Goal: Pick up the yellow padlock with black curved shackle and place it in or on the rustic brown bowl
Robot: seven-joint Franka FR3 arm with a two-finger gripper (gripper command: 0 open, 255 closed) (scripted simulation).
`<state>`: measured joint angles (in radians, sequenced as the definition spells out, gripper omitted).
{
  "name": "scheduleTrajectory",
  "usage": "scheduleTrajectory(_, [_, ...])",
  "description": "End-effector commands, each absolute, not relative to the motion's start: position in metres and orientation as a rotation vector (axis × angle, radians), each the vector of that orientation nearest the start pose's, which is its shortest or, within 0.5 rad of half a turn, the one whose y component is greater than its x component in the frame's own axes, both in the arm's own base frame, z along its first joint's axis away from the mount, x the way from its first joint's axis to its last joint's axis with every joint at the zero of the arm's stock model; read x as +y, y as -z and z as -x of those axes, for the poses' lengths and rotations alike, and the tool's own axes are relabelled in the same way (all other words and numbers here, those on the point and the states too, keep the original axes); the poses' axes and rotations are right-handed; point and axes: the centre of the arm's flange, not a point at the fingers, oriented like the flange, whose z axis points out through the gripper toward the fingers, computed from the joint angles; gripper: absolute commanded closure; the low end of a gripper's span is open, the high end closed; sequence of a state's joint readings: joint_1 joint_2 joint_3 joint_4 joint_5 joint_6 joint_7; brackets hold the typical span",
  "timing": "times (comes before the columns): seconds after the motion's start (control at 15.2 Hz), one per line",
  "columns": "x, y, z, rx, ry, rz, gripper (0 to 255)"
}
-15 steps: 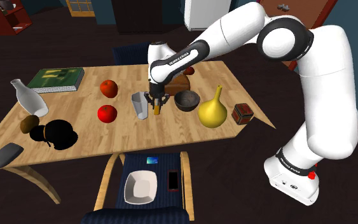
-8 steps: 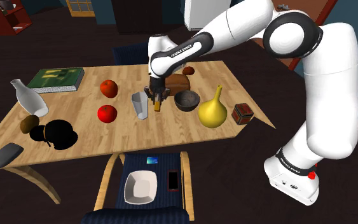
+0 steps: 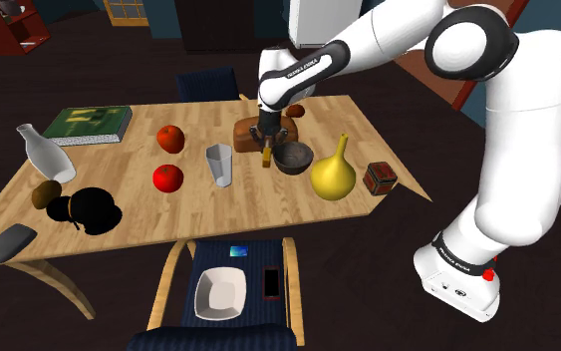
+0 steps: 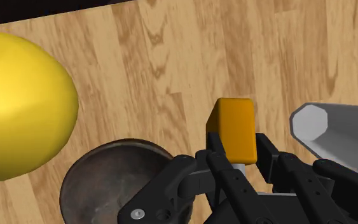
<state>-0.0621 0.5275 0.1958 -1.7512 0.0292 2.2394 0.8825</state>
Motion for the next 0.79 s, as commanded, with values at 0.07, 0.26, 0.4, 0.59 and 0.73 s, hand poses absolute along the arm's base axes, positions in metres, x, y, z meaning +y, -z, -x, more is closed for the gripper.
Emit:
scheduleTrajectory(0.07, [0.035, -0.275, -0.652, 1.173, -0.130, 2.812, 255])
scheduleTrajectory(0.26, [-0.005, -0.275, -0.650, 1.173, -0.130, 2.812, 255])
scheduleTrajectory(0.4, [-0.031, -0.275, -0.649, 1.173, -0.130, 2.812, 255])
scheduleTrajectory(0.59, [-0.050, -0.265, -0.647, 1.173, -0.130, 2.812, 255])
scheduleTrajectory(0.73, [-0.050, -0.254, -0.647, 1.173, -0.130, 2.812, 255])
